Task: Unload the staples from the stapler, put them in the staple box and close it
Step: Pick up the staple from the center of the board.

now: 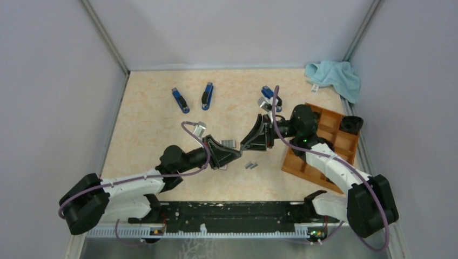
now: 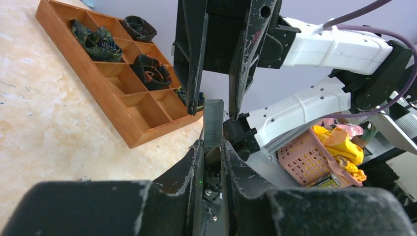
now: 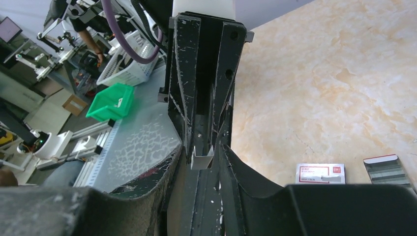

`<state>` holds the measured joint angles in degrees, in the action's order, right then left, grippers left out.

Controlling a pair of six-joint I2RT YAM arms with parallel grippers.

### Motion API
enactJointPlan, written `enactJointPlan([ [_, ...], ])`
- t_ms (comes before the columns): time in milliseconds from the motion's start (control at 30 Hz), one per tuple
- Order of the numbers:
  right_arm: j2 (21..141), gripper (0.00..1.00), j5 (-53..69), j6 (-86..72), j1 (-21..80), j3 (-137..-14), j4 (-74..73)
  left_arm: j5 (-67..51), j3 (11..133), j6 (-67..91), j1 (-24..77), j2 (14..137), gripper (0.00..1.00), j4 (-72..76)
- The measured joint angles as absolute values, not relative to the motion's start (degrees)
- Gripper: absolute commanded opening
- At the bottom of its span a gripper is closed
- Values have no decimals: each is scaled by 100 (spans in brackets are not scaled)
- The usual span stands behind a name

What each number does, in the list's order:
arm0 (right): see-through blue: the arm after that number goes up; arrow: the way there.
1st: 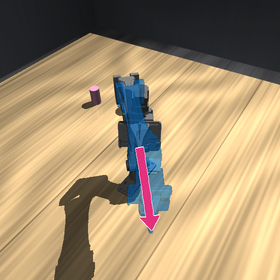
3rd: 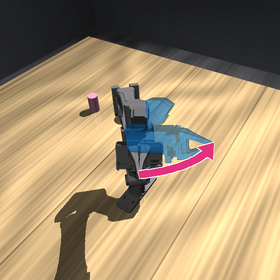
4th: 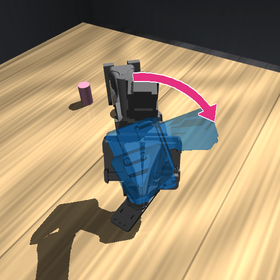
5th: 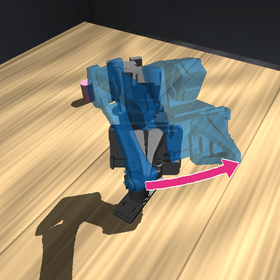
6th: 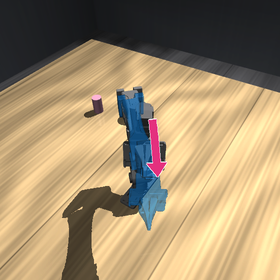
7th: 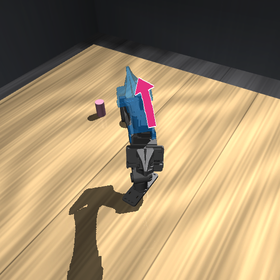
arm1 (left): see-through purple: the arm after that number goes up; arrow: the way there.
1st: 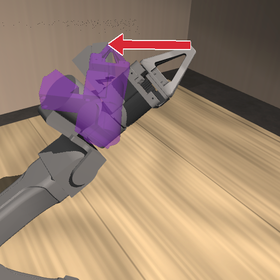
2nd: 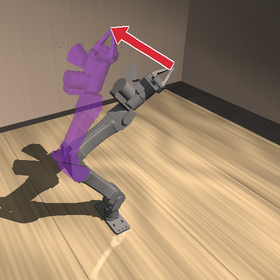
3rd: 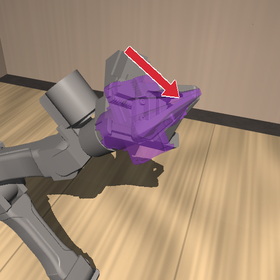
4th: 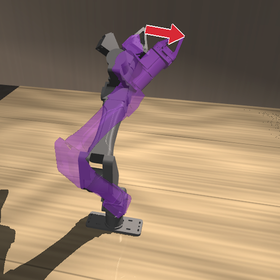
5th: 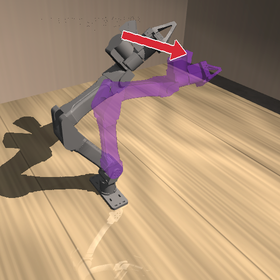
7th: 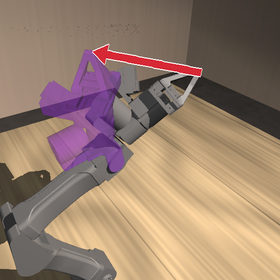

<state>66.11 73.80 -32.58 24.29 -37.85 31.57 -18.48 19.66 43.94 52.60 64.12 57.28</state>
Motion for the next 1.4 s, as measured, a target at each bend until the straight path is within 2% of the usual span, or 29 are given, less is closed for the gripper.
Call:
enactJointPlan([
  [133,6617,31,7384,-3253,2438,-3785,3144,-1848,1953,4397,5245,6412,23,5784],
  [333,6617,23,7387,-3232,2477,-3785,3124,-1857,1929,4399,5234,6412,23,5806],
  [533,6617,9,7387,-3199,2515,-3785,3124,-1898,1929,4412,5234,6412,23,5817],
  [600,6617,7,7387,-3201,2515,-3785,3118,-1914,1929,4414,5234,6412,29,5822],
  [767,6617,6,7428,-3190,2552,-3785,3098,-1905,1927,4421,5223,6412,51,5822],
  [833,6617,6,7430,-3118,2561,-3785,3030,-1890,1914,4412,5216,6396,54,5800],
  [1000,6615,6,7295,-2351,2571,-3916,2047,-1673,1804,4202,5089,5902,53,5164],
  [1133,6604,6,6973,-1518,2571,-4187,1057,-812,1892,3636,4963,4871,51,3402],
  [1200,6569,7,6753,-1107,2571,-4324,607,-543,2001,3468,4875,4751,50,2858],
  [1267,6519,7,6549,-760,2569,-4399,248,-283,2263,3221,4630,4875,46,2108],
  [1300,6495,7,6462,-631,2569,-4416,145,-207,2399,3107,4464,5028,41,1846],
  [1400,6440,7,6259,-333,2539,-4438,-165,-150,2867,2768,3905,5828,34,1243],
])
